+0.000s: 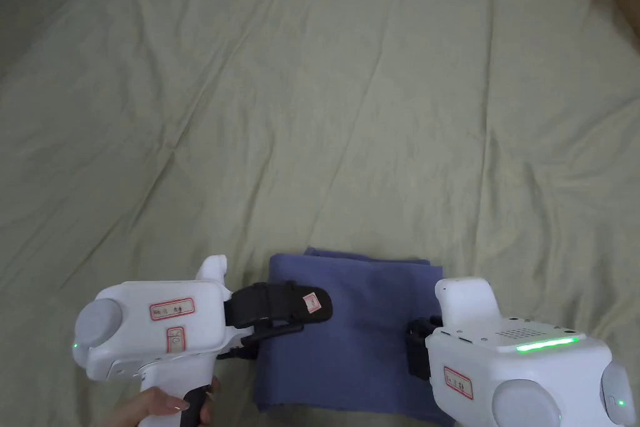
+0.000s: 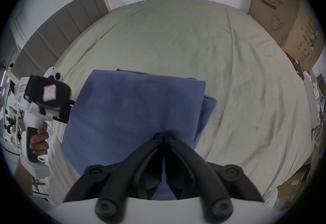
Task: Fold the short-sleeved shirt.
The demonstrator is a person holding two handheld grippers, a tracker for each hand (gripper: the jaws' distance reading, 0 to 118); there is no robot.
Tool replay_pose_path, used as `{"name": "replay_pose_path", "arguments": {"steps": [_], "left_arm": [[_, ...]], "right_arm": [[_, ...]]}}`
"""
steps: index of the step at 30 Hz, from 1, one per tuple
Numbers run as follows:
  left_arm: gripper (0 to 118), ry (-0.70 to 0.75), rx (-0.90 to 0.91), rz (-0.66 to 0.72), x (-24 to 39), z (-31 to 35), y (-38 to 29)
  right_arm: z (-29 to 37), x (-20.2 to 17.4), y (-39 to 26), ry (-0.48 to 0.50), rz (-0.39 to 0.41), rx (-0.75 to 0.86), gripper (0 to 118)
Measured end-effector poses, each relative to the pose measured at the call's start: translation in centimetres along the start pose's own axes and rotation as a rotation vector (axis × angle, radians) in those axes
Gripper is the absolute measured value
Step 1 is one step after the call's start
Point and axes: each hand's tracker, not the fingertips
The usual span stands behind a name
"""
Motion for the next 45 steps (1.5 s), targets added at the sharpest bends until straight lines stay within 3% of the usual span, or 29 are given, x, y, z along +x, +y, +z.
{"name": "replay_pose_path", "arguments": {"steps": [2, 6, 14, 18, 23, 30, 32, 37, 41, 42, 45], "left_arm": [[52, 0.096, 0.001, -0.035, 0.2, -0.5, -0.1], [36, 0.074, 0.0, -0.047, 0.0, -0.1, -0.1], [29, 0.218, 0.015, -0.196, 2.6, 3.2, 1.4], [29, 0.326, 0.066, -0.235, 2.7, 9.2, 3.6], [29, 0.615, 0.153, -0.278, 3.0, 18.5, 7.2], [29, 1.138, 0.139, -0.294, 1.6, 28.4, 13.6], [28, 1.309, 0.116, -0.361, 1.5, 29.4, 14.7], [28, 1.481, 0.029, -0.333, -0.2, 32.6, 17.1], [29, 1.557, 0.157, -0.233, -1.4, 35.8, 17.8], [35, 1.589, 0.148, -0.208, -1.8, 36.4, 18.2], [83, 1.651, 0.242, -0.228, -1.3, 37.0, 17.7]], "right_arm": [[-0.1, 0.0, 0.0, 0.002, -0.015, -0.001, 2], [0.1, -0.1, 0.1, 0.0, -0.019, -0.003, 2], [2.2, -2.4, 0.8, -0.013, 0.029, 0.046, 2], [3.3, -3.6, 1.1, 0.009, 0.051, 0.079, 2], [3.2, -4.4, 1.4, 0.008, 0.082, 0.087, 2], [2.0, -5.5, 1.1, -0.002, 0.094, 0.037, 2], [1.6, -5.5, 1.0, -0.029, 0.118, 0.023, 2], [0.8, -4.7, 1.6, -0.056, 0.119, 0.005, 2], [0.5, -4.6, 2.2, -0.042, 0.066, -0.027, 2], [0.5, -4.6, 2.4, -0.021, 0.045, -0.024, 2], [0.5, -5.2, 2.5, -0.011, 0.051, -0.023, 2]]}}
